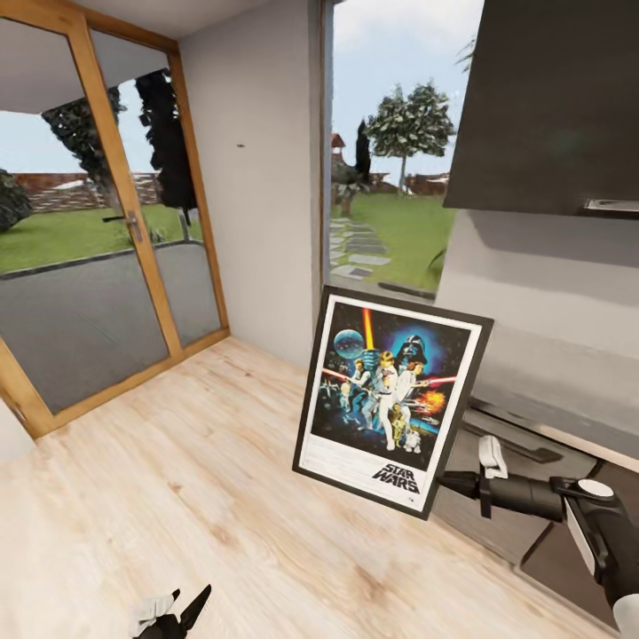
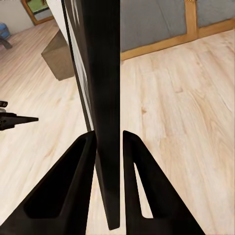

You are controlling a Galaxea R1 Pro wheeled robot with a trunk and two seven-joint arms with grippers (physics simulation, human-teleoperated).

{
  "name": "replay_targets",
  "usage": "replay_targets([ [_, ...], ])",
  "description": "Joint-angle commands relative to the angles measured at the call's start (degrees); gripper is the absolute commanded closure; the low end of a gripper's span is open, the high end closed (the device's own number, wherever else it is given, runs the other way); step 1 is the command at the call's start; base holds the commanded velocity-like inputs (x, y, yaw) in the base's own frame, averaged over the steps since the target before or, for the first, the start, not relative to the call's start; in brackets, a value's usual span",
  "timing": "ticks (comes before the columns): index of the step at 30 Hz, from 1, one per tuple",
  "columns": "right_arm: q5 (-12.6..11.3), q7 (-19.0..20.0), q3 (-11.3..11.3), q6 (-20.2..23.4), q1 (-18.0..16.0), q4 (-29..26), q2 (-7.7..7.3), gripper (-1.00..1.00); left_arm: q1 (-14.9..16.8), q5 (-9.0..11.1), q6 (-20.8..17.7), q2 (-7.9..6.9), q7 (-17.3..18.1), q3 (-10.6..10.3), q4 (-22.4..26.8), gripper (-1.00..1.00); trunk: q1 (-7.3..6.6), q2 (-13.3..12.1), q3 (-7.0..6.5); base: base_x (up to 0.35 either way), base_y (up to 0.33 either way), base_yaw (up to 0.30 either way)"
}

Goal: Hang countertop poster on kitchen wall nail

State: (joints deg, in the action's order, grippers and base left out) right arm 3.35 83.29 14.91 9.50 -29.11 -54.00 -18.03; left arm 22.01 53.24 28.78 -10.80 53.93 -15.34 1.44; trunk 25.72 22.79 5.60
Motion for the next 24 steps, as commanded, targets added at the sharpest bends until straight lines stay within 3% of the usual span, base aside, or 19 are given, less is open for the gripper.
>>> replay_targets([
  [1,0.31,0.48,0.17,0.78,-0.07,-0.08,0.05,1.0,0.05,0.46,0.22,-0.03,0.12,-0.48,-0.03,-1.0,0.06,0.12,0.13,0.217,0.244,0.002],
  [9,0.26,0.47,0.15,0.74,-0.07,-0.12,0.1,1.0,0.05,0.46,0.22,-0.01,0.12,-0.5,-0.03,-1.0,0.06,0.12,0.13,0.217,0.245,0.067],
  [24,0.25,0.47,0.12,0.7,-0.06,-0.14,0.1,1.0,0.05,0.46,0.22,-0.02,0.12,-0.48,-0.03,-1.0,0.06,0.12,0.13,0.217,0.25,0.263],
])
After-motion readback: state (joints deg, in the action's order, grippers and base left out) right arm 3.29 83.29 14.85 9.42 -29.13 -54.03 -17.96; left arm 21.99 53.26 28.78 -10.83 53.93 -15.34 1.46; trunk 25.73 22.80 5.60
